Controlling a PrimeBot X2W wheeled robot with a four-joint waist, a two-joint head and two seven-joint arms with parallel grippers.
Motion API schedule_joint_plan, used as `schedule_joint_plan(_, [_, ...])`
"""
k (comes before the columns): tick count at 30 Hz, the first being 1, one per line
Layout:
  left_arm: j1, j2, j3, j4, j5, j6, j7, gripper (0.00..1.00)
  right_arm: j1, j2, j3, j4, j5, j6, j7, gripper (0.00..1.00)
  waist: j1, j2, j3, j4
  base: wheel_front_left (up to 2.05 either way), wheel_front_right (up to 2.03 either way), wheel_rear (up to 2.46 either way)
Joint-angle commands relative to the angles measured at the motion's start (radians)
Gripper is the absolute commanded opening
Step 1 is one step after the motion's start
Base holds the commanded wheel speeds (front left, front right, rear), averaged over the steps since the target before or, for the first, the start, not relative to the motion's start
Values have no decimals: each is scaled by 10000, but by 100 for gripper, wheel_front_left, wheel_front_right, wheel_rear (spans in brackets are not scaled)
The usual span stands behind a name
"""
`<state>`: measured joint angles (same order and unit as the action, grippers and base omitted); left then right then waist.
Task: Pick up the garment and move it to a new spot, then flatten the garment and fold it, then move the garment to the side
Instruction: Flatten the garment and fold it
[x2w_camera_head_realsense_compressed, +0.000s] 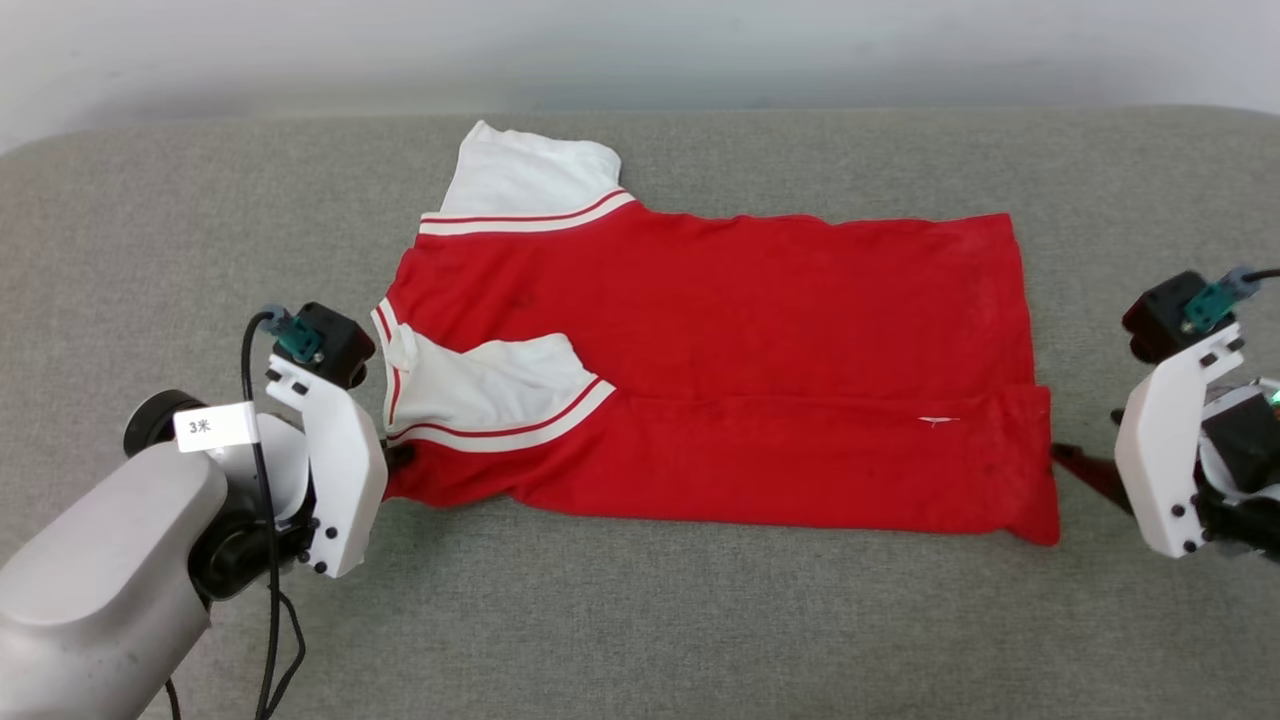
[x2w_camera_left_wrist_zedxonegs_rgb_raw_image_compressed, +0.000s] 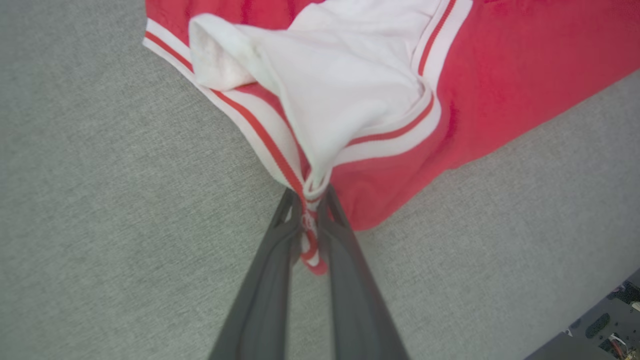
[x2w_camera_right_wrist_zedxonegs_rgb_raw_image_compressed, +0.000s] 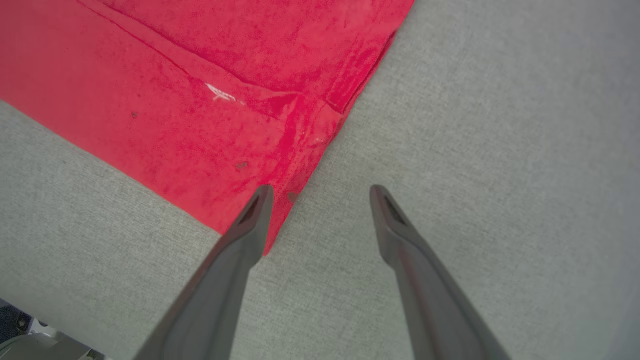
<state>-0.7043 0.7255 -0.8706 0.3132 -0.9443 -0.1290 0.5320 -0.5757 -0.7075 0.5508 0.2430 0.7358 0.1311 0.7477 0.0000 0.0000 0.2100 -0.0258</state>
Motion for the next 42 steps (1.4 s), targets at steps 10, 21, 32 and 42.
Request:
schedule_joint_plan(10, [-364,-216,-90,-133,180,5,-211,0,777,951,811,1396,-141,-7,-27,100,0,0,550,293,0,0,0])
schedule_joint_plan(21, [-17,-170,-110,201,-15,1,-500,0,638,1226,1637,2263,298,7,-1119,0,0,0,348,175,0,0,0])
schedule_joint_plan(32, [794,269,6,-80,-268,71,-1114,0,544,351,1453,1640,1169,-9,-2588,0,0,0,-750,100,0,0,0])
schedule_joint_plan(42, [2244,1154,68,-1472,-597,723,-1489,0,1633,-598,1121,408,1628,-9,-2700,0,0,0,-1330,89,0,0,0])
